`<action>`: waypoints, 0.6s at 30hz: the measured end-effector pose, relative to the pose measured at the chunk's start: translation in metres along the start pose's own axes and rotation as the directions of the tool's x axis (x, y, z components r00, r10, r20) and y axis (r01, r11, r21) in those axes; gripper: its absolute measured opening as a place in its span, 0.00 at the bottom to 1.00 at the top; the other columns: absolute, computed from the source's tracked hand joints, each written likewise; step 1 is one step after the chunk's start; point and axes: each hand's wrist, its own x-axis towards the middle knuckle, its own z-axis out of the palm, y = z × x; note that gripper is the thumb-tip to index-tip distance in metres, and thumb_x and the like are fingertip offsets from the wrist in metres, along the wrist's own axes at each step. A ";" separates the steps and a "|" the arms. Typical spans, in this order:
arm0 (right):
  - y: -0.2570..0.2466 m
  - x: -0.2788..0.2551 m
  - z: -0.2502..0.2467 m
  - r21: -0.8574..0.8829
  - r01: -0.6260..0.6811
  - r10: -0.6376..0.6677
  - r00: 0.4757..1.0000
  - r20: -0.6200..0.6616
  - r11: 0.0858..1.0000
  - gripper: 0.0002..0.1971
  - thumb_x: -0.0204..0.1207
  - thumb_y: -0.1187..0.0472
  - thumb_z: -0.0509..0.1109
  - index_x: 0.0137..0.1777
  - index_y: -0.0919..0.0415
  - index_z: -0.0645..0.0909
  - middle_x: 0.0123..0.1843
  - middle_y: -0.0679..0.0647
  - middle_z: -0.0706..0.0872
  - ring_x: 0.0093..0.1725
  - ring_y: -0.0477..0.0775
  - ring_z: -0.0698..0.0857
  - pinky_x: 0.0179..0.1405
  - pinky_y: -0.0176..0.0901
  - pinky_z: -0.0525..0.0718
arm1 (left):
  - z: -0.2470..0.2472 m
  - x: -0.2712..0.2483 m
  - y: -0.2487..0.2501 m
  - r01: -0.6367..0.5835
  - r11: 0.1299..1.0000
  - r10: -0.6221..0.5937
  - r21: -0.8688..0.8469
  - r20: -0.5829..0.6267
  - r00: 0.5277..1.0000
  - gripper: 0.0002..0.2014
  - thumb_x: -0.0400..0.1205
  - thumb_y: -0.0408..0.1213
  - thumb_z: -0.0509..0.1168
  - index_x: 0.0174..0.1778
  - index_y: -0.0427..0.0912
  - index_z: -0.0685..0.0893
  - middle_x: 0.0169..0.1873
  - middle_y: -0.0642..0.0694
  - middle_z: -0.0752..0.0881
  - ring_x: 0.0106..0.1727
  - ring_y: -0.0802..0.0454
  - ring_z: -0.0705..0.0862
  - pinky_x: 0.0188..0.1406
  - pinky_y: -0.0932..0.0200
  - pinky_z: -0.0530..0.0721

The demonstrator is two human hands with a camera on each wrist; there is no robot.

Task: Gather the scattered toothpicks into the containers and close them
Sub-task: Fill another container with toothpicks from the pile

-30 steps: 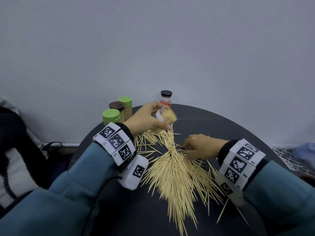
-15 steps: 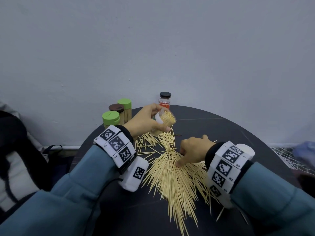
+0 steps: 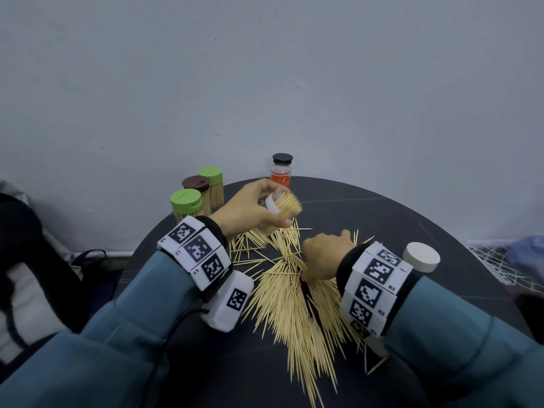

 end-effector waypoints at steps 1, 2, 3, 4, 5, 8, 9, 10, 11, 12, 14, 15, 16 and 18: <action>-0.003 0.001 0.000 -0.013 -0.007 0.007 1.000 0.000 1.000 0.15 0.79 0.50 0.64 0.60 0.58 0.75 0.57 0.54 0.80 0.62 0.57 0.79 0.71 0.60 0.60 | 0.000 0.000 0.000 0.000 1.000 0.000 0.001 0.000 1.000 0.29 0.68 0.25 0.77 0.64 0.41 0.77 0.59 0.41 0.86 0.56 0.49 0.85 0.49 0.62 0.84; -0.005 0.003 0.000 -0.022 -0.013 0.013 1.000 0.000 1.000 0.14 0.79 0.51 0.64 0.60 0.58 0.75 0.58 0.54 0.80 0.63 0.57 0.79 0.71 0.60 0.60 | 0.000 0.000 0.000 -0.001 1.000 0.001 0.002 0.000 1.000 0.29 0.68 0.24 0.77 0.64 0.42 0.77 0.58 0.41 0.86 0.55 0.50 0.85 0.48 0.63 0.84; -0.007 0.004 0.001 -0.027 -0.019 0.019 1.000 0.001 0.999 0.14 0.79 0.52 0.64 0.60 0.58 0.75 0.60 0.54 0.80 0.63 0.57 0.79 0.70 0.59 0.61 | 0.000 0.000 0.000 -0.002 1.000 0.002 0.004 0.002 1.000 0.29 0.68 0.24 0.77 0.64 0.42 0.77 0.58 0.42 0.86 0.53 0.52 0.85 0.46 0.65 0.84; -0.008 0.006 0.001 -0.026 -0.023 0.023 1.000 0.002 0.999 0.14 0.79 0.54 0.64 0.62 0.59 0.75 0.61 0.54 0.81 0.64 0.57 0.79 0.70 0.57 0.62 | 0.000 0.000 0.001 -0.003 1.000 0.003 0.007 0.004 1.000 0.29 0.69 0.25 0.77 0.64 0.42 0.77 0.58 0.42 0.86 0.52 0.53 0.85 0.44 0.67 0.83; -0.010 0.007 0.002 -0.016 -0.021 0.021 1.000 0.006 1.000 0.15 0.80 0.55 0.64 0.63 0.60 0.75 0.63 0.55 0.80 0.64 0.57 0.79 0.69 0.55 0.64 | 0.000 0.000 0.001 -0.001 1.000 0.001 0.008 0.005 1.000 0.29 0.69 0.25 0.77 0.64 0.42 0.77 0.58 0.42 0.85 0.52 0.54 0.85 0.43 0.68 0.83; -0.012 0.010 0.002 0.050 -0.009 0.007 0.999 0.040 0.999 0.17 0.81 0.59 0.63 0.67 0.64 0.75 0.65 0.58 0.79 0.64 0.58 0.80 0.59 0.47 0.76 | 0.000 -0.001 0.001 0.005 1.000 -0.005 0.009 0.005 1.000 0.29 0.69 0.25 0.77 0.64 0.42 0.76 0.58 0.43 0.85 0.53 0.53 0.85 0.44 0.68 0.84; -0.012 0.011 0.002 0.068 -0.005 0.002 0.999 0.052 0.998 0.17 0.81 0.60 0.62 0.68 0.65 0.74 0.66 0.59 0.79 0.64 0.58 0.80 0.57 0.45 0.77 | 0.000 -0.001 0.001 0.005 1.000 -0.005 0.011 0.006 1.000 0.29 0.69 0.25 0.77 0.65 0.42 0.76 0.58 0.43 0.85 0.53 0.53 0.85 0.45 0.68 0.85; -0.012 0.011 0.001 0.078 -0.001 -0.003 0.998 0.055 0.997 0.17 0.81 0.61 0.62 0.68 0.66 0.74 0.66 0.59 0.78 0.64 0.58 0.80 0.57 0.43 0.78 | 0.000 -0.001 0.002 0.004 1.000 -0.004 0.014 0.006 1.000 0.29 0.69 0.25 0.77 0.65 0.42 0.76 0.58 0.43 0.85 0.54 0.52 0.85 0.45 0.68 0.85; -0.012 0.012 0.001 0.082 0.001 -0.005 0.999 0.053 0.997 0.17 0.82 0.62 0.62 0.69 0.67 0.73 0.67 0.60 0.78 0.65 0.58 0.79 0.57 0.43 0.78 | 0.000 -0.001 0.002 0.002 1.000 -0.002 0.016 0.006 1.000 0.30 0.69 0.25 0.77 0.65 0.41 0.76 0.59 0.43 0.85 0.55 0.52 0.85 0.46 0.67 0.84; -0.012 0.011 -0.001 0.087 0.001 -0.006 0.999 0.051 0.996 0.17 0.82 0.63 0.61 0.69 0.67 0.73 0.68 0.60 0.77 0.66 0.58 0.79 0.58 0.43 0.77 | 0.000 -0.001 0.002 0.002 1.000 -0.002 0.017 0.005 1.000 0.30 0.69 0.25 0.77 0.66 0.41 0.76 0.59 0.43 0.85 0.56 0.51 0.85 0.47 0.66 0.84; -0.009 0.010 -0.003 0.108 -0.007 0.002 0.999 0.046 0.994 0.19 0.81 0.63 0.62 0.70 0.67 0.71 0.69 0.61 0.75 0.67 0.58 0.78 0.57 0.42 0.78 | 0.000 -0.001 0.001 0.007 1.000 -0.007 0.013 0.001 1.000 0.30 0.68 0.24 0.77 0.66 0.41 0.76 0.59 0.42 0.85 0.58 0.49 0.85 0.51 0.63 0.84; -0.006 0.010 -0.004 0.132 -0.012 0.006 0.999 0.042 0.991 0.19 0.81 0.63 0.63 0.70 0.67 0.70 0.69 0.61 0.75 0.66 0.58 0.79 0.53 0.41 0.79 | 0.001 -0.001 0.001 0.008 1.000 -0.008 0.014 0.000 1.000 0.30 0.68 0.24 0.77 0.65 0.41 0.76 0.59 0.42 0.85 0.58 0.48 0.85 0.52 0.61 0.84; -0.002 0.010 -0.005 0.175 -0.017 0.010 0.999 0.039 0.984 0.19 0.81 0.64 0.64 0.70 0.68 0.70 0.69 0.61 0.76 0.65 0.58 0.80 0.47 0.39 0.79 | 0.001 -0.001 0.001 0.009 1.000 -0.009 0.017 0.002 1.000 0.30 0.68 0.24 0.77 0.65 0.41 0.76 0.59 0.42 0.85 0.59 0.48 0.85 0.53 0.61 0.84; 0.007 0.009 -0.007 0.285 -0.034 0.027 0.999 0.029 0.958 0.19 0.79 0.65 0.67 0.68 0.67 0.70 0.66 0.61 0.77 0.62 0.58 0.82 0.42 0.39 0.81 | 0.001 -0.001 0.001 0.007 1.000 -0.007 0.022 0.006 1.000 0.30 0.68 0.25 0.77 0.65 0.42 0.76 0.59 0.43 0.85 0.58 0.49 0.85 0.52 0.62 0.84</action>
